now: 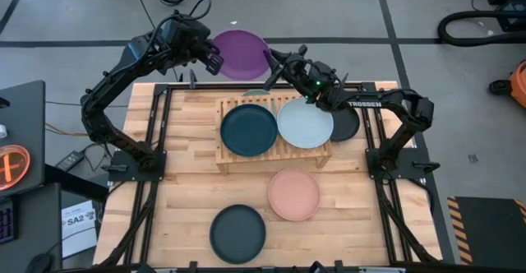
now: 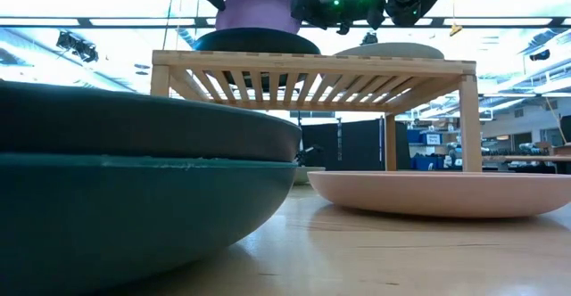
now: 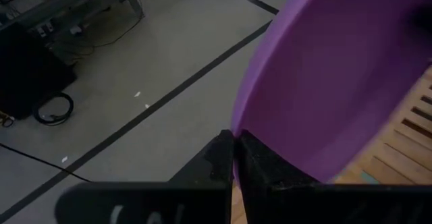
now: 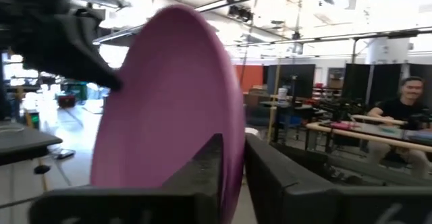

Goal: Place and stack plates onto a shelf
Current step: Stack the purple plate on top of the light blue plate on the shelf

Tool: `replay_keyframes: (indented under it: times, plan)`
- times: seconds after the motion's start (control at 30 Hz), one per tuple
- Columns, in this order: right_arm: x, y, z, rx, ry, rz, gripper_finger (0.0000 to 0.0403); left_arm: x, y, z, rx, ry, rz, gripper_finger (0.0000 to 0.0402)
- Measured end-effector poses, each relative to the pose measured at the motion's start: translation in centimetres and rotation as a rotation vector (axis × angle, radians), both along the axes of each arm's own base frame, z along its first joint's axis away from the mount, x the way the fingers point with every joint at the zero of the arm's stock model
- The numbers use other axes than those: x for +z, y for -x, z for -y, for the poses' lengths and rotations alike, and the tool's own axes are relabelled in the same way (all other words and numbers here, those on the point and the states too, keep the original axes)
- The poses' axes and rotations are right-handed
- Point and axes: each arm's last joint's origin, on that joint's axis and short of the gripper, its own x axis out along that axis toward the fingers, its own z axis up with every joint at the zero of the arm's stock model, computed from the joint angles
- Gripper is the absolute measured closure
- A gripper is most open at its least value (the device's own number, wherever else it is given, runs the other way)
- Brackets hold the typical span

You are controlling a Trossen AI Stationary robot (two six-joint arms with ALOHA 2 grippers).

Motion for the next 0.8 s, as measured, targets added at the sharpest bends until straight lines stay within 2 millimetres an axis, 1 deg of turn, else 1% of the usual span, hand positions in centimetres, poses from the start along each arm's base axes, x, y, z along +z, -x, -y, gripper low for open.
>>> replay_keyframes:
  times: [0.1,0.17,0.43,0.6,0.8]
  plan:
    - [0.1,0.1,0.1,-0.019,-0.004,0.008,0.0372,0.0,0.0,0.0,-0.007,0.005,-0.001,0.0388]
    - [0.1,0.1,0.1,-0.03,-0.005,0.007,0.0382,0.0,0.0,0.1,-0.01,0.008,0.0,0.0387]
    - [0.1,0.2,0.2,-0.049,-0.008,0.007,0.0378,0.0,-0.1,0.0,-0.012,0.005,0.002,0.035]
    - [0.1,0.2,0.3,-0.054,-0.011,0.007,0.0384,0.0,0.0,0.0,-0.029,-0.016,-0.033,0.0325]
    - [0.0,0.6,1.3,-0.071,-0.05,0.033,0.0385,0.0,-0.1,0.0,-0.03,-0.025,-0.031,0.0292]
